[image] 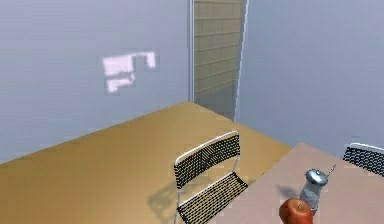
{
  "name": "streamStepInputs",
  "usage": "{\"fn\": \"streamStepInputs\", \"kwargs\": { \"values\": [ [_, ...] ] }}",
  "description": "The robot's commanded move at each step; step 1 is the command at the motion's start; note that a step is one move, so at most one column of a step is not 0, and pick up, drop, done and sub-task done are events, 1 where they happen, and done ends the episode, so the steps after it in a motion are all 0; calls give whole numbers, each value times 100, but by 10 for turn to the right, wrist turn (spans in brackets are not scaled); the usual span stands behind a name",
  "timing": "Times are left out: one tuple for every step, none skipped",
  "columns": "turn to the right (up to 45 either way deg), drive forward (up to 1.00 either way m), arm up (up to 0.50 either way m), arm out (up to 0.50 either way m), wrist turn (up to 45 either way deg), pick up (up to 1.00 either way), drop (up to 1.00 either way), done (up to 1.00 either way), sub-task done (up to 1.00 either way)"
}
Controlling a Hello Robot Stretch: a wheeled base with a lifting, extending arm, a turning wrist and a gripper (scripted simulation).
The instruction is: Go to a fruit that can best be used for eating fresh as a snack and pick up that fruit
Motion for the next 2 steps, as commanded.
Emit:
{"fn": "streamStepInputs", "kwargs": {
  "values": [
    [0, 0, 10, 0, 0, 0, 0, 0, 0],
    [0, 0, 0, 0, 0, 0, 0, 100, 0]
  ]
}}
